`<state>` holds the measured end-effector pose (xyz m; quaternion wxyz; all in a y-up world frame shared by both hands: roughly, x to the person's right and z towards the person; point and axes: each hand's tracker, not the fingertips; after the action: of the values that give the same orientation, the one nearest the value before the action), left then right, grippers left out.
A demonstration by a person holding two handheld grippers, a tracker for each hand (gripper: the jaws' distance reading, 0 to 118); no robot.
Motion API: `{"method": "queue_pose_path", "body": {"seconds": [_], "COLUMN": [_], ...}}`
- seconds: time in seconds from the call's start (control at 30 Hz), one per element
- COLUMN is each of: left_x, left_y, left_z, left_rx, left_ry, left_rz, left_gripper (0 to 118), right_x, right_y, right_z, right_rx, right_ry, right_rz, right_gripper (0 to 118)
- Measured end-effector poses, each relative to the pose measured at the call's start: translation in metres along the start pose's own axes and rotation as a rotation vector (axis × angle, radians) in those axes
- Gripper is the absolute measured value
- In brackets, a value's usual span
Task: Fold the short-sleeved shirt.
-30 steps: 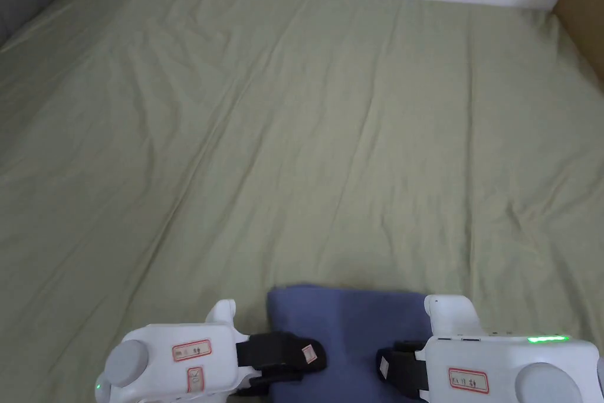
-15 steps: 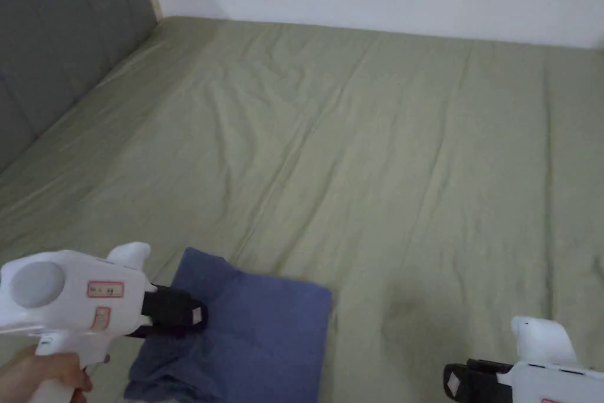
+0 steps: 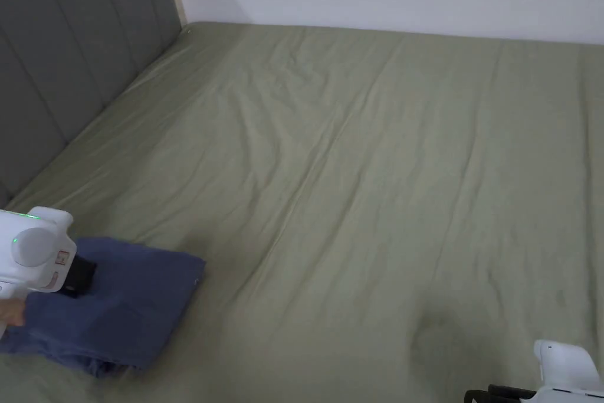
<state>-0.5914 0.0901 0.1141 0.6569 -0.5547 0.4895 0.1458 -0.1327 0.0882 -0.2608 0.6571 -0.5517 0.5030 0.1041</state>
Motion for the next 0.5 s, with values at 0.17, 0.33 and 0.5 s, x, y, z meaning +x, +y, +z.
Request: {"method": "queue_pose_path", "body": {"seconds": [0.17,0.33,0.5], "left_x": [-0.007,0.013,0.076], "left_y": [-0.01,-0.034,-0.06], "left_z": [0.031,0.091,0.145], "left_rx": [0.032,0.148,0.233], "left_ry": [-0.214,-0.577,-0.766], "left_rz": [0.155,0.285,0.271], "left_gripper": [105,31,0], "right_x": [0.008,0.015,0.029], "right_y": [-0.002,-0.01,-0.025], "right_z": [0.0,0.004,0.016], "right_rx": [-0.005,0.004,0.031], "right_ry": [0.003,-0.021,0.026], "right_rz": [-0.014,-0.005,-0.056], "right_gripper": [1,1,1]}}
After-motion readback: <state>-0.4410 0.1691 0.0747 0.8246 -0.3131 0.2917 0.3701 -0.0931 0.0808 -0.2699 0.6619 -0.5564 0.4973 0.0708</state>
